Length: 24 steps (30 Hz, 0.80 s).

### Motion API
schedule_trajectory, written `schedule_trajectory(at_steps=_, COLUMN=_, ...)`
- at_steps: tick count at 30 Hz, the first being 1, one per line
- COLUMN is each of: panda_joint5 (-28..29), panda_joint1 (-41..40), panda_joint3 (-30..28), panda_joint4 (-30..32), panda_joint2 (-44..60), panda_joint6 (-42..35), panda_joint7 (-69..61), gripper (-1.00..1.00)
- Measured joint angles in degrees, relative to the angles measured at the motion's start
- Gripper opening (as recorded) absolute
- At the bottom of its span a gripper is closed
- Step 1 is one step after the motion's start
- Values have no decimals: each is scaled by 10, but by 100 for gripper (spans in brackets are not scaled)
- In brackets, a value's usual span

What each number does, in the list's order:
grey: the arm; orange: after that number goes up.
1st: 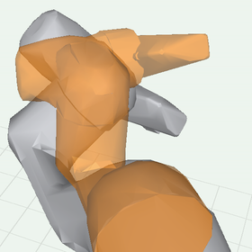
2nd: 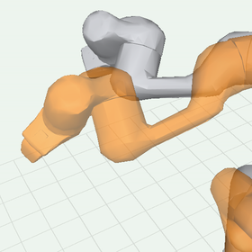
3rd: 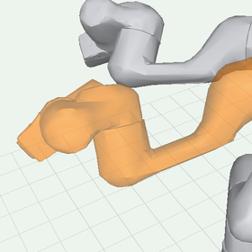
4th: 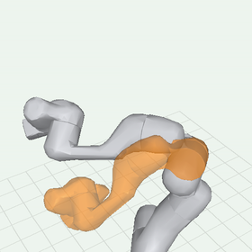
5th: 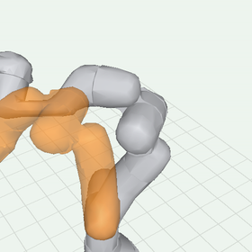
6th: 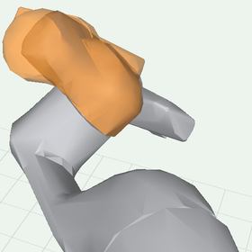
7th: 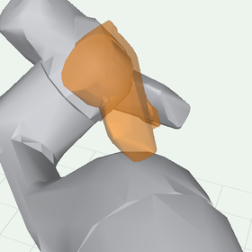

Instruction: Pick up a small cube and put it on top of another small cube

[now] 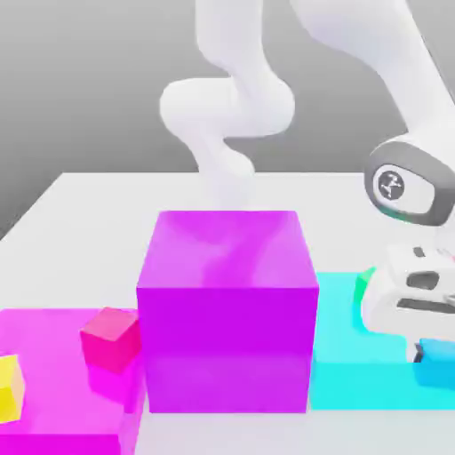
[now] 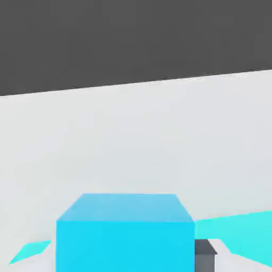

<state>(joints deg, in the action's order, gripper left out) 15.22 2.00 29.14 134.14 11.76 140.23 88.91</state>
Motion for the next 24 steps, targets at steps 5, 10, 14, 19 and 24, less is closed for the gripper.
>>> schedule_trajectory(at_steps=5, panda_joint5=-72, panda_joint1=4, panda_joint3=24, panda_joint4=65, panda_joint2=-99, panda_joint6=-19, panda_joint7=-113, gripper=-100)
schedule_trajectory(at_steps=10, panda_joint5=-165, panda_joint1=44, panda_joint3=8, panda_joint4=131, panda_joint2=-205, panda_joint6=-36, panda_joint7=-241, gripper=-100)
schedule_trajectory(at_steps=14, panda_joint5=-237, panda_joint1=90, panda_joint3=-18, panda_joint4=184, panda_joint2=-290, panda_joint6=-51, panda_joint7=-342, gripper=-100)
schedule_trajectory(at_steps=19, panda_joint5=-282, panda_joint1=128, panda_joint3=-36, panda_joint4=236, panda_joint2=-322, panda_joint6=-18, panda_joint7=-413, gripper=-100)
schedule_trajectory(at_steps=24, panda_joint5=-269, panda_joint1=118, panda_joint3=-20, panda_joint4=258, panda_joint2=-258, panda_joint6=66, panda_joint7=-402, gripper=100)
